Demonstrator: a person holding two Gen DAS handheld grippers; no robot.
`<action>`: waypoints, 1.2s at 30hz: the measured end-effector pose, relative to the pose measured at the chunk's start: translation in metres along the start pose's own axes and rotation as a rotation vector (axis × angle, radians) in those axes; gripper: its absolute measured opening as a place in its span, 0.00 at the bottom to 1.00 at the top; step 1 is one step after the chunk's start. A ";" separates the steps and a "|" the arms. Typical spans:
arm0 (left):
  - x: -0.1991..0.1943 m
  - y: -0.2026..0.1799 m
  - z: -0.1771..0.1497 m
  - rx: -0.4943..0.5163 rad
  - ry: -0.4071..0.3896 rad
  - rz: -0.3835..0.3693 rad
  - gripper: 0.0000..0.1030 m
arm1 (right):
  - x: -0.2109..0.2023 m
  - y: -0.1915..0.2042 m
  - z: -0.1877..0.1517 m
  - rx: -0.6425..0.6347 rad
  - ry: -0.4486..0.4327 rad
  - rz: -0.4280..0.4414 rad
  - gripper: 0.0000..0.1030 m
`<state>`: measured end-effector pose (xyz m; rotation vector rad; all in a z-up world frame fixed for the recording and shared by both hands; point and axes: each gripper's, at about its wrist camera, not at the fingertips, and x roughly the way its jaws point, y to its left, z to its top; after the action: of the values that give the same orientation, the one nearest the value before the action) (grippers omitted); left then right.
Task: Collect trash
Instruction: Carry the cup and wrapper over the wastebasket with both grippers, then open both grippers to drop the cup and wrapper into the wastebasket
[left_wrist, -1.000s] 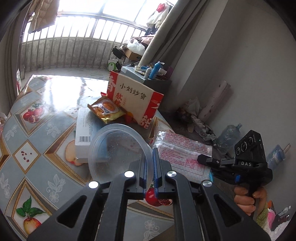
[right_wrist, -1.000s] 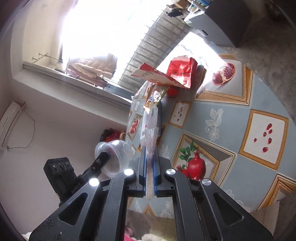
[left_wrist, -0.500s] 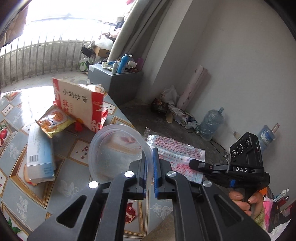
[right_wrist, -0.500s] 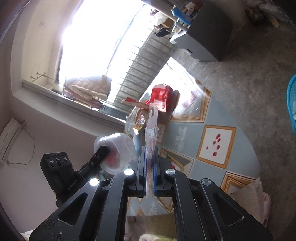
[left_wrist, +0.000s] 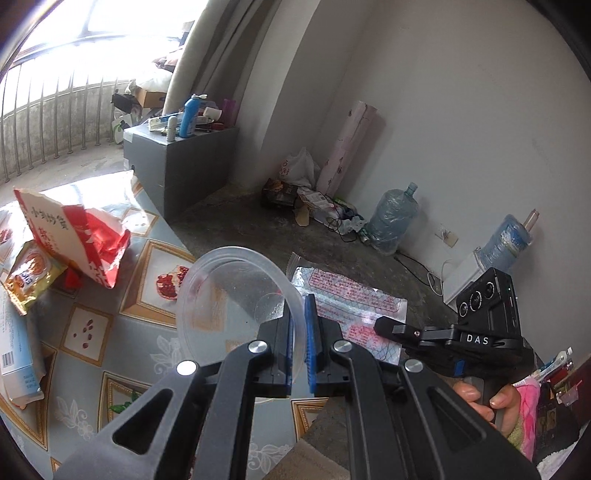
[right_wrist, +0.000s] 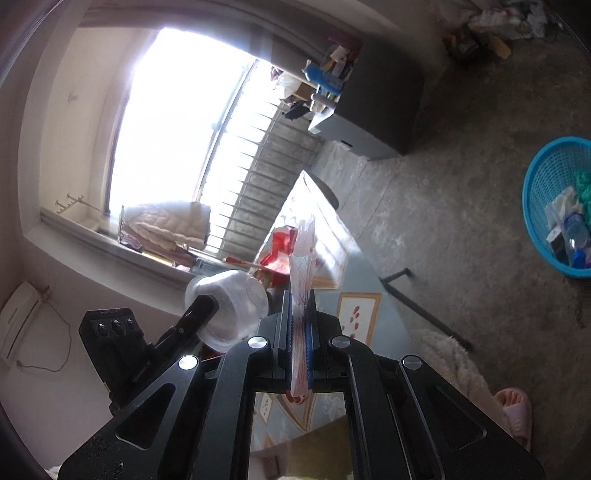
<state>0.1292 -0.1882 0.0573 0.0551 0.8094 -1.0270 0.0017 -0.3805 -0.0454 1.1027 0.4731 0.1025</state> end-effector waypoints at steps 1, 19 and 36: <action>0.006 -0.005 0.002 0.009 0.008 -0.008 0.05 | -0.004 -0.003 0.001 0.007 -0.011 -0.001 0.04; 0.177 -0.086 0.020 0.102 0.290 -0.144 0.05 | -0.090 -0.124 0.038 0.266 -0.270 -0.200 0.04; 0.381 -0.158 -0.027 0.271 0.600 -0.054 0.46 | -0.049 -0.296 0.100 0.523 -0.223 -0.518 0.38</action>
<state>0.0899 -0.5440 -0.1487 0.5986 1.2101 -1.1830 -0.0453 -0.6148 -0.2530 1.4435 0.5861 -0.6237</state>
